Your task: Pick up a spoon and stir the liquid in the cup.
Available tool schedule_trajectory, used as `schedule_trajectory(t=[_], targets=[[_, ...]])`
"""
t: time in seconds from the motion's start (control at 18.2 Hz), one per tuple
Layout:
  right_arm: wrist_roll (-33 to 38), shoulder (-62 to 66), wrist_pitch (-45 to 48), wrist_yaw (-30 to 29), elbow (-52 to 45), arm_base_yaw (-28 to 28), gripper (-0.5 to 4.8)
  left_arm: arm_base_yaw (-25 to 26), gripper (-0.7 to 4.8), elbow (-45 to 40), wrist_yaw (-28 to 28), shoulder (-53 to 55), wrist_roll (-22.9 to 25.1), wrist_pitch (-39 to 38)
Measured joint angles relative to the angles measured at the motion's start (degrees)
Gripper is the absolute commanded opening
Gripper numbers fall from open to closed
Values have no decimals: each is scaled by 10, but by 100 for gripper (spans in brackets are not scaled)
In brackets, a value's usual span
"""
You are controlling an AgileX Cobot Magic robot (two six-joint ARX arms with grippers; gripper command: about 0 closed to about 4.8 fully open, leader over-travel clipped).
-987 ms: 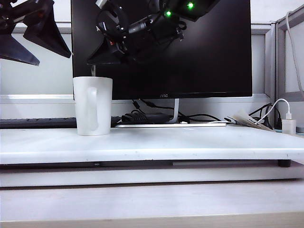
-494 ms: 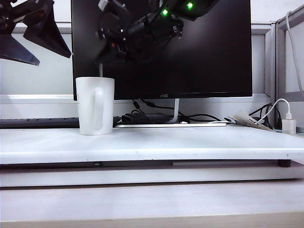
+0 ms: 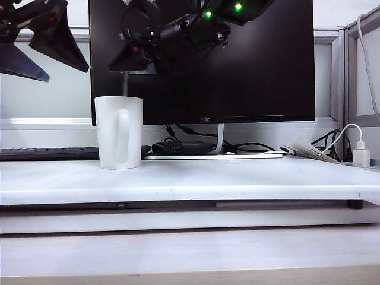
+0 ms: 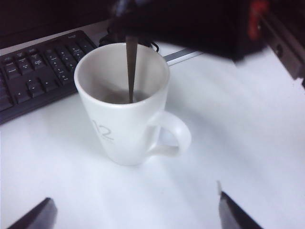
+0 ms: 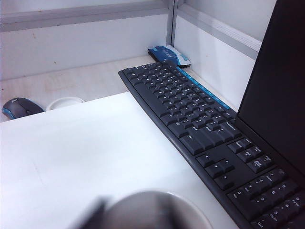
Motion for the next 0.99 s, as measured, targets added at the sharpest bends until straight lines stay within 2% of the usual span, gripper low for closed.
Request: schedule_trajectory(t=[0.16, 0.27, 0.49, 0.71, 0.88, 0.99], targets=[[0, 0, 0, 2, 0, 0, 317, 0, 479, 0, 0, 0, 0, 0], [0, 0, 0, 2, 0, 0, 339, 0, 479, 0, 0, 0, 0, 0], [1, -27, -5, 10, -2, 0, 337, 0, 479, 0, 0, -10, -1, 20], [5, -133, -42, 48, -2, -12, 309, 0, 479, 9, -10, -76, -2, 43], [6, -228, -105, 52, -1, -38, 293, 0, 479, 10, -66, -166, -2, 20], [4, -296, -172, 54, -2, -61, 263, 1, 479, 11, -102, -259, -2, 3]])
